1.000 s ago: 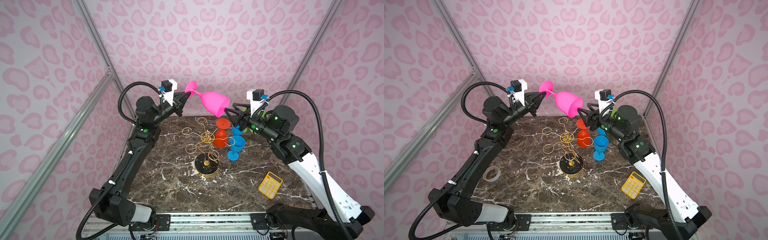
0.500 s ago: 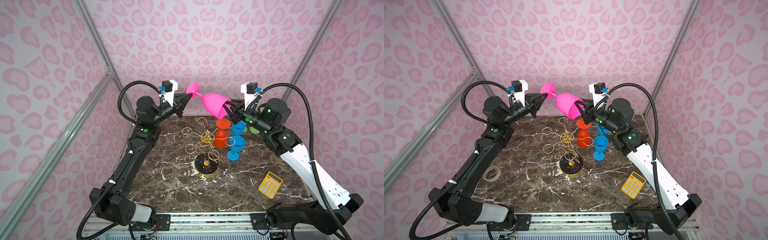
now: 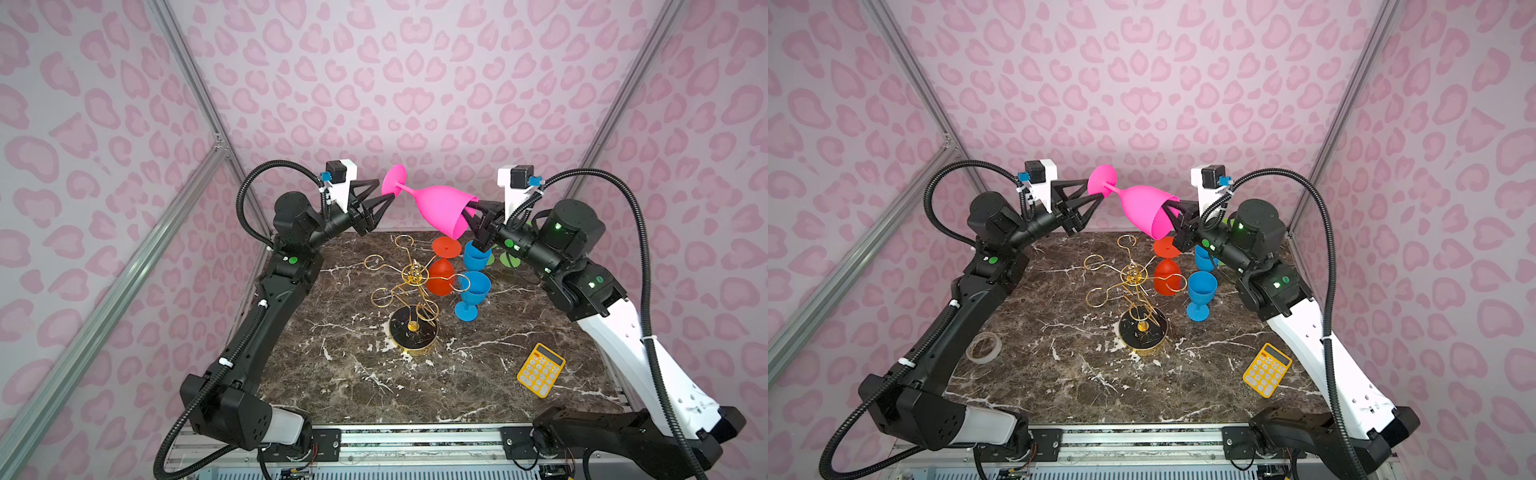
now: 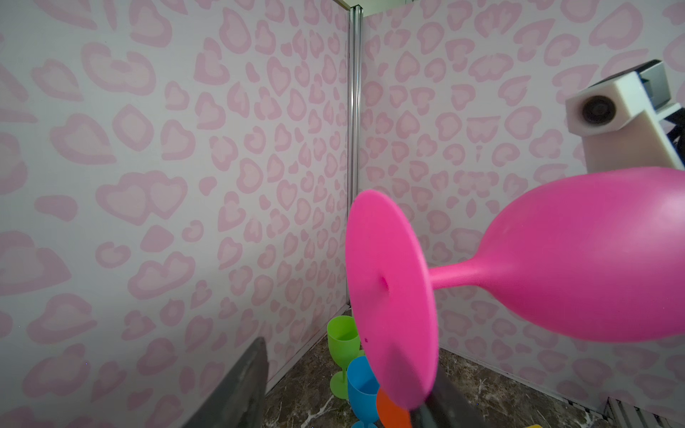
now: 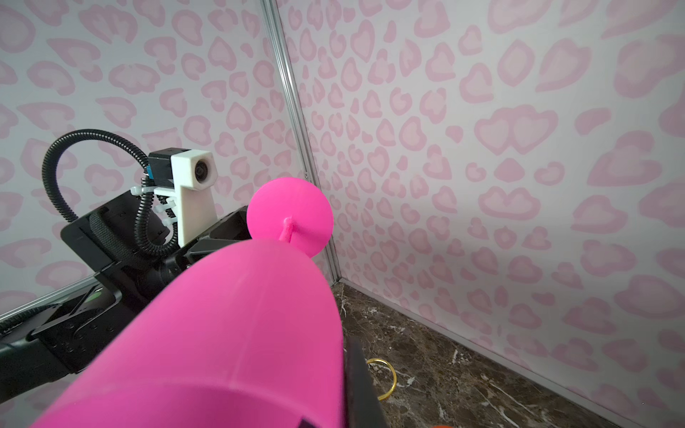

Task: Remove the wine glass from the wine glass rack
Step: 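Carry the magenta glass toward the far corner with the right gripper while the left opens, then lower the magenta glass upright beside the lime green glasses and open the right gripper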

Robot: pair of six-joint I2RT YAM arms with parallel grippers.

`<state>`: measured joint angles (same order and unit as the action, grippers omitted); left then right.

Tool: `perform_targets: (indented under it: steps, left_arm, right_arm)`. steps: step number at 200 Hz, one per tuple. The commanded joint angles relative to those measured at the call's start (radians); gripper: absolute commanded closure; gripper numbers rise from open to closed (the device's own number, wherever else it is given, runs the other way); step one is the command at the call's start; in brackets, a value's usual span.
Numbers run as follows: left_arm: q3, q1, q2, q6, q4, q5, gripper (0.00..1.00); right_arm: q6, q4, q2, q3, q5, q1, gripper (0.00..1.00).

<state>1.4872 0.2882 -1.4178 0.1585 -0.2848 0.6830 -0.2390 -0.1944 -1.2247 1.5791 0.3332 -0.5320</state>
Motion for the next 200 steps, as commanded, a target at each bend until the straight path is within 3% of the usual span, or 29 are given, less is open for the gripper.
perform_targets:
  steps: [1,16,29,86,127,200]
  left_arm:
    - [-0.007,-0.003,0.027,-0.035,-0.019,-0.074,0.28]
    - [-0.021,-0.007,0.048,-0.044,-0.019,-0.114,0.18]
    - [-0.031,-0.013,0.074,-0.040,-0.006,-0.155,0.00]
    - [-0.121,-0.061,0.198,0.008,-0.021,-0.258,0.03]
    - [-0.205,-0.077,0.285,0.059,-0.058,-0.345,0.03]
    - [-0.283,-0.089,0.410,0.022,0.000,-0.442,0.01]
  right_arm:
    - [0.033,-0.051,0.056,0.016,-0.099,0.027,1.00]
    - [0.049,-0.109,0.102,0.013,-0.145,0.070,1.00]
    - [0.060,-0.176,0.140,0.007,-0.183,0.121,1.00]
    - [0.089,-0.586,0.169,0.032,-0.244,0.389,1.00]
    - [0.144,-0.758,0.154,0.009,-0.300,0.515,1.00]
    - [0.199,-0.870,-0.026,-0.033,-0.358,0.550,1.00]
